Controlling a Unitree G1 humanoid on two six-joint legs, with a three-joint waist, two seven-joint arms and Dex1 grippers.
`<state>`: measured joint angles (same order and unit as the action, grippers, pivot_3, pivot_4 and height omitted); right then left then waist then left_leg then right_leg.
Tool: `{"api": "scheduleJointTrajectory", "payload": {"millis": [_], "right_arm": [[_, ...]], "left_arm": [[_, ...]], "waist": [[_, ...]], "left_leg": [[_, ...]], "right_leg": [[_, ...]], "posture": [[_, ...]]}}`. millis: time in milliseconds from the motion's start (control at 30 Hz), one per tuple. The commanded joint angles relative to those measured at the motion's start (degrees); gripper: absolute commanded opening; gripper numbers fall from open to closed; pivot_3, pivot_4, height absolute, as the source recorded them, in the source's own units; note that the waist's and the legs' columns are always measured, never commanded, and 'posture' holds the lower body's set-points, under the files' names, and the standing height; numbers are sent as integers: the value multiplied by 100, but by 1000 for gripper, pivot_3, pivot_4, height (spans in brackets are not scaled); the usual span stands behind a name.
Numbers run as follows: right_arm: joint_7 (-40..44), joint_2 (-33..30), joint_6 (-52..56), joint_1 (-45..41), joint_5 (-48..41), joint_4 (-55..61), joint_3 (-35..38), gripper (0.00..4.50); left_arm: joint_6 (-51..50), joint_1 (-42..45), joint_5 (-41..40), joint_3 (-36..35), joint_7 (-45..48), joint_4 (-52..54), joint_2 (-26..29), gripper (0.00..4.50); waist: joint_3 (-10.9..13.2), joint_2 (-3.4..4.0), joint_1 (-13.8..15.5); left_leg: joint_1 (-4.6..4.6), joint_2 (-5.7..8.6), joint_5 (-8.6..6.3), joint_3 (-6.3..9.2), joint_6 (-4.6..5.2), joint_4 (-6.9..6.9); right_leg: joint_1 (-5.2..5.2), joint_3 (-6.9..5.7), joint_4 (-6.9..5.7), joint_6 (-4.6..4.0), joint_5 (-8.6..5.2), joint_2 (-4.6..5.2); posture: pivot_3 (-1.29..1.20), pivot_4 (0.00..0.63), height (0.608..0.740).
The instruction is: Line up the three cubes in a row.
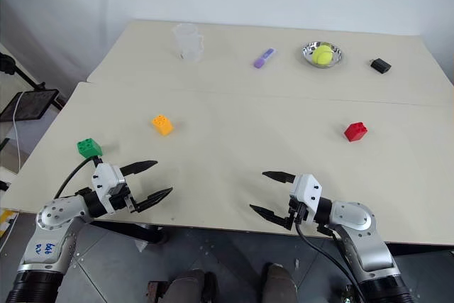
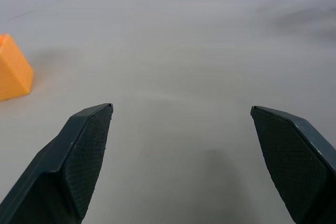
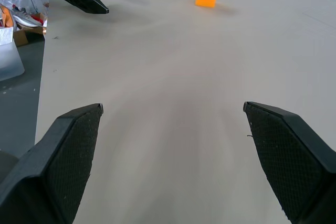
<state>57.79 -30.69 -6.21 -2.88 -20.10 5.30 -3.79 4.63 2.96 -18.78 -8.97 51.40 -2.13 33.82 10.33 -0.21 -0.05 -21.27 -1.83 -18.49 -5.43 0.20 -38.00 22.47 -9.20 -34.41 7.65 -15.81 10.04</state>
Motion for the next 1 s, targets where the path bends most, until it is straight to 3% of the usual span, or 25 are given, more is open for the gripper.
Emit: {"api": "scheduleJointTrajectory", "payload": {"millis": [33,267,467,667,833,1000], "right_arm": [[-38,-4,-95,63,-16,186,98,4500],[-458,-54,-38,150,-174,411,574,4500],[-1279,-234,295,1144,-737,857,2535,4500],[-1638,5,-223,2149,-806,-59,4157,4500],[-2132,178,-247,2054,-593,-522,4262,4500],[-3076,-166,959,889,-203,-299,3650,4500]], "left_arm": [[54,15,-20,-66,-91,173,-16,4486],[-419,111,-584,-21,286,476,19,4486],[-817,380,-672,438,400,1097,-139,4486],[-910,769,-283,1104,318,856,-468,4486],[-1204,1137,-364,1282,297,738,-706,4486],[-1279,1122,-392,1309,374,731,-733,4486]], "waist": [[0,0,-2],[0,0,3],[0,0,150],[-1,0,144],[-3,4,10],[-9,15,-136]], "left_leg": [[0,0,0,0,0,0],[0,0,0,0,0,-2],[-3,2,-2,-1,-1,-6],[-1,3,-4,-24,2,-6],[8,-4,-4,-27,2,-7],[15,-7,-3,-13,3,-12]], "right_leg": [[0,0,0,0,0,0],[0,0,-2,0,0,0],[-2,1,0,3,2,1],[-7,6,10,3,2,-4],[-2,26,6,-3,1,-9],[3,44,-3,-6,3,-9]], "posture": [[0,150,740],[0,150,740],[0,150,740],[0,150,740],[0,150,740],[0,150,740]]}}
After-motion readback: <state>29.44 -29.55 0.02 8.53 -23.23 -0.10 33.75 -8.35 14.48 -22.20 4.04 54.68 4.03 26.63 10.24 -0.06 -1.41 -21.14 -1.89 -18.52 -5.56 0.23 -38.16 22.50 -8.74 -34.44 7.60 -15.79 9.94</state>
